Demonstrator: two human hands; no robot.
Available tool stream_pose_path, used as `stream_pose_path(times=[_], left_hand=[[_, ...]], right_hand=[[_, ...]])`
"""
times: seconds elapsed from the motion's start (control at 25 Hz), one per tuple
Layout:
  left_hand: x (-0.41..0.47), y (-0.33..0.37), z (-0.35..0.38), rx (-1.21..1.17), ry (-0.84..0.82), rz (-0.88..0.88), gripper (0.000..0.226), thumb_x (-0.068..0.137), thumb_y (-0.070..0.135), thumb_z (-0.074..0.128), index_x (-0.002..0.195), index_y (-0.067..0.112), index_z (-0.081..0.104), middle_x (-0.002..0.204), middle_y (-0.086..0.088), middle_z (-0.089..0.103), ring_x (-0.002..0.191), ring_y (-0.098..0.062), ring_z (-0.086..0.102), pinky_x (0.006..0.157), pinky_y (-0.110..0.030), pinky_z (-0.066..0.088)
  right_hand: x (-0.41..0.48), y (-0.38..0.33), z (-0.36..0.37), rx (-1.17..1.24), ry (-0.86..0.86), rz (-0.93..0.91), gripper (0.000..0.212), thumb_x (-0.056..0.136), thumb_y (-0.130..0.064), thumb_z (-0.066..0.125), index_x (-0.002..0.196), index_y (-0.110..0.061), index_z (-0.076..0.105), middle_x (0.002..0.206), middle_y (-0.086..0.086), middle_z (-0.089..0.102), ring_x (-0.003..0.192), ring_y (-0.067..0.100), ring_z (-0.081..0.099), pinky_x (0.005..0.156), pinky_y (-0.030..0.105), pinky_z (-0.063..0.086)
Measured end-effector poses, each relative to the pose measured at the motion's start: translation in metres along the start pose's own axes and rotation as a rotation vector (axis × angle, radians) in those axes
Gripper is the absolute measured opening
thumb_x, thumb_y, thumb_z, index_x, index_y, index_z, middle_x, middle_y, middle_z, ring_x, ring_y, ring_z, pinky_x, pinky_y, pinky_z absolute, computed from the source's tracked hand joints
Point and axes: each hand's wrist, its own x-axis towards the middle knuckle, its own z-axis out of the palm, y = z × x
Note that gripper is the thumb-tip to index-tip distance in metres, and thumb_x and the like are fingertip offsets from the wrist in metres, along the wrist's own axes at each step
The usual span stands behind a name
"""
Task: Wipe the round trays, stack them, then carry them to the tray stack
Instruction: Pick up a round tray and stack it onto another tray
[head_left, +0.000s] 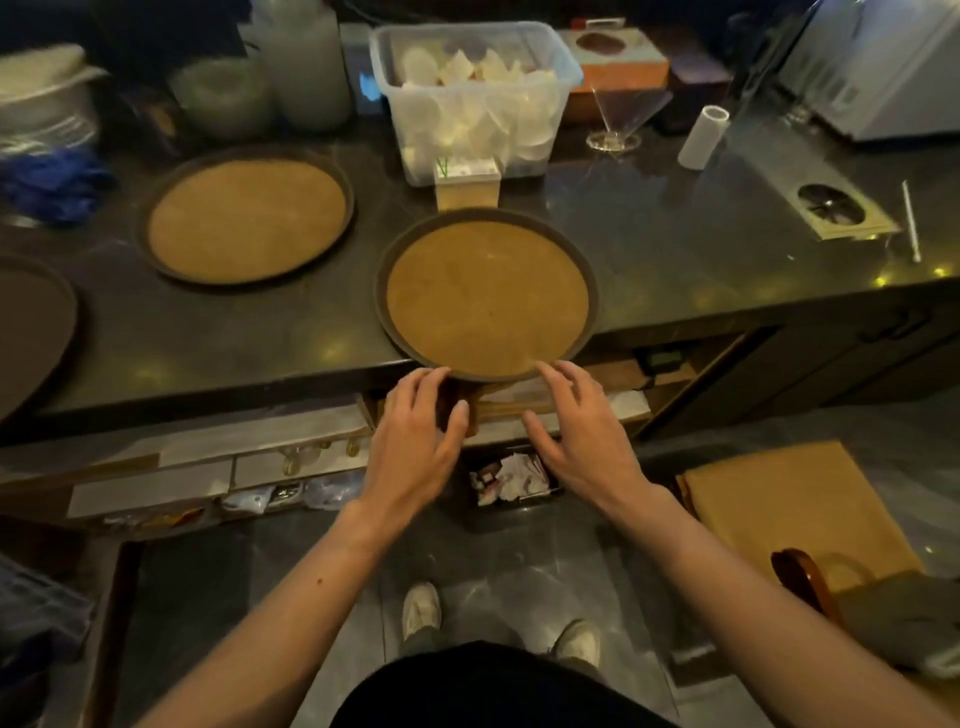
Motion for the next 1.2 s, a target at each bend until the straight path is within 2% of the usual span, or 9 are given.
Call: stream_pose_path(times=[0.2, 0.4, 0.52, 0.64, 1.0, 1.2], left_hand=[[0.045, -0.028, -0.043, 0.012, 0.009, -0.051, 0.054, 0.094, 0.049, 0.039, 0.140, 0.020, 0.036, 0.141, -0.006, 0.040, 0.129, -0.022, 0.040, 0.099, -0.045, 0.043], [0.080, -0.041, -0.053, -0.003, -0.012, -0.070, 0.059, 0.094, 0.051, 0.040, 0.142, 0.018, 0.033, 0.143, -0.007, 0.038, 0.130, -0.023, 0.038, 0.101, -0.043, 0.041], [0.096, -0.045, -0.046, -0.004, -0.021, -0.111, 0.060, 0.094, 0.051, 0.040, 0.142, 0.017, 0.033, 0.143, -0.008, 0.036, 0.130, -0.025, 0.038, 0.100, -0.044, 0.040], [0.117, -0.050, -0.033, 0.015, -0.049, -0.200, 0.063, 0.092, 0.055, 0.039, 0.143, 0.019, 0.031, 0.145, -0.008, 0.033, 0.130, -0.027, 0.037, 0.098, -0.046, 0.040], [0.182, -0.050, 0.015, 0.099, -0.144, -0.558, 0.073, 0.090, 0.061, 0.039, 0.147, 0.020, 0.020, 0.151, -0.014, 0.024, 0.134, -0.037, 0.031, 0.100, -0.058, 0.034], [0.195, -0.050, 0.026, 0.174, -0.069, -0.662, 0.074, 0.091, 0.056, 0.044, 0.147, 0.014, 0.020, 0.151, -0.021, 0.022, 0.135, -0.044, 0.025, 0.101, -0.062, 0.032]], right_hand=[[0.040, -0.014, 0.003, -0.006, 0.072, 0.082, 0.062, 0.093, -0.051, 0.046, 0.147, -0.025, 0.027, 0.147, 0.013, 0.037, 0.135, 0.029, 0.037, 0.105, 0.044, 0.043], [0.072, -0.015, 0.003, -0.010, 0.122, 0.202, 0.065, 0.091, -0.052, 0.049, 0.147, -0.031, 0.023, 0.147, 0.009, 0.034, 0.132, 0.029, 0.039, 0.090, 0.041, 0.047], [0.088, -0.001, 0.001, -0.001, 0.116, 0.231, 0.065, 0.092, -0.050, 0.050, 0.147, -0.029, 0.022, 0.148, 0.009, 0.033, 0.129, 0.029, 0.042, 0.089, 0.043, 0.052], [0.109, 0.024, -0.001, -0.006, 0.099, 0.261, 0.066, 0.093, -0.050, 0.049, 0.148, -0.027, 0.020, 0.148, 0.012, 0.032, 0.131, 0.030, 0.040, 0.091, 0.044, 0.049], [0.177, 0.121, -0.009, 0.008, -0.076, 0.395, 0.070, 0.092, -0.051, 0.049, 0.149, -0.026, 0.016, 0.150, 0.014, 0.029, 0.134, 0.035, 0.034, 0.094, 0.051, 0.045], [0.205, 0.153, -0.005, 0.016, -0.188, 0.414, 0.073, 0.092, -0.053, 0.047, 0.151, -0.023, 0.016, 0.149, 0.014, 0.032, 0.134, 0.035, 0.035, 0.094, 0.052, 0.044]])
